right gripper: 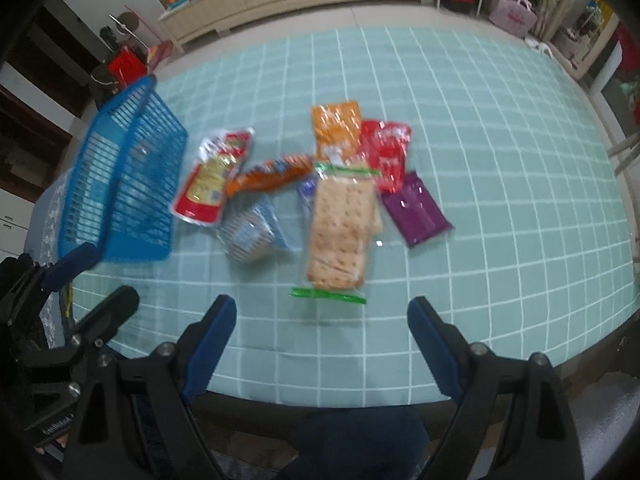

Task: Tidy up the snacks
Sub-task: 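Move the right gripper to the long cracker pack and grasp it, then grasp the striped clear biscuit bag with the left gripper while the right holds the crackers, then carry both packs over the basket and release them inside, then move both tools back over the remaining snacks on the table, then grasp the red sausage pack with the left gripper while the right grasps the cracker pack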

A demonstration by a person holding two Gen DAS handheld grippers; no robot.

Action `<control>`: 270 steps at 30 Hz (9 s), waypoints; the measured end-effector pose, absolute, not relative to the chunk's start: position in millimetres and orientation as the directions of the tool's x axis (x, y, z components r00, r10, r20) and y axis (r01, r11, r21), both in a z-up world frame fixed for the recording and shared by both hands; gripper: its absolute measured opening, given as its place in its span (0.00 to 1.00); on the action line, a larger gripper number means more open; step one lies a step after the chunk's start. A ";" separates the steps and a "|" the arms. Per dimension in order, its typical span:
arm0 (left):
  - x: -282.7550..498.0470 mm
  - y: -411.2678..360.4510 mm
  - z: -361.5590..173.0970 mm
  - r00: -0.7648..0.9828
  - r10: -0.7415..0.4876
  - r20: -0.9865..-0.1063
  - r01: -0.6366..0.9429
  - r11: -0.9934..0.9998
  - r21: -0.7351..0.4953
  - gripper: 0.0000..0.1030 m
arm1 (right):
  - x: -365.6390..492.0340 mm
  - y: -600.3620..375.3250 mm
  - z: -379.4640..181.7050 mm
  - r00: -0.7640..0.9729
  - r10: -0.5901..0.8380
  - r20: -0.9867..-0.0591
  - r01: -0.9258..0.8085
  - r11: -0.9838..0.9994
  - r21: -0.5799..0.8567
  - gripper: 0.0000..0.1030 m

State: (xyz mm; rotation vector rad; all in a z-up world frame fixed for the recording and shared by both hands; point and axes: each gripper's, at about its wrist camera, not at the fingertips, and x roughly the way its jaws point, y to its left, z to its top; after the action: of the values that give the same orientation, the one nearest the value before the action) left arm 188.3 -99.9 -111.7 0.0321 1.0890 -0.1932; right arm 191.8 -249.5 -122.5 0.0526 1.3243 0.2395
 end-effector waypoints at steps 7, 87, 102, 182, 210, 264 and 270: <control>202.1 -109.0 -159.8 0.367 -0.140 -0.919 0.167 0.983 -0.083 0.70 | 210.6 -257.0 -165.5 0.158 0.231 -0.960 -0.113 0.970 0.214 0.88; 209.6 -84.5 -111.6 0.452 -0.207 -0.868 0.227 0.967 -0.112 0.50 | 197.5 -241.5 -104.4 0.267 0.284 -0.921 -0.226 0.947 0.227 0.57; 167.8 24.0 -41.3 0.570 -0.092 -0.817 0.093 0.995 -0.047 0.50 | 177.8 -119.7 -37.8 0.354 0.340 -0.871 -0.377 0.905 0.200 0.57; 247.1 78.0 -105.0 0.478 -0.126 -0.869 0.094 0.991 -0.092 0.63 | 262.1 -79.7 -99.2 0.306 0.243 -0.921 -0.313 0.939 0.144 0.87; 218.6 -92.6 -75.1 0.491 -0.150 -0.858 0.307 0.952 0.009 0.68 | 213.0 -228.5 -74.4 0.355 0.265 -0.896 -0.178 0.961 0.214 0.87; 341.5 -111.9 -258.8 0.338 -0.035 -0.941 0.127 0.992 0.009 0.77 | 280.5 -294.2 -196.3 0.313 0.328 -0.891 -0.168 0.943 0.288 0.87; 341.9 -100.3 -249.4 0.327 -0.054 -0.944 0.100 0.995 -0.022 0.40 | 280.3 -291.4 -193.0 0.312 0.340 -0.887 -0.185 0.938 0.294 0.87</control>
State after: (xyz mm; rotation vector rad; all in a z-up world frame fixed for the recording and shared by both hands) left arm 341.9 -100.3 -249.4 0.0422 1.2340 -0.1009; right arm 280.3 -291.4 -193.0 0.1472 1.2059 0.3482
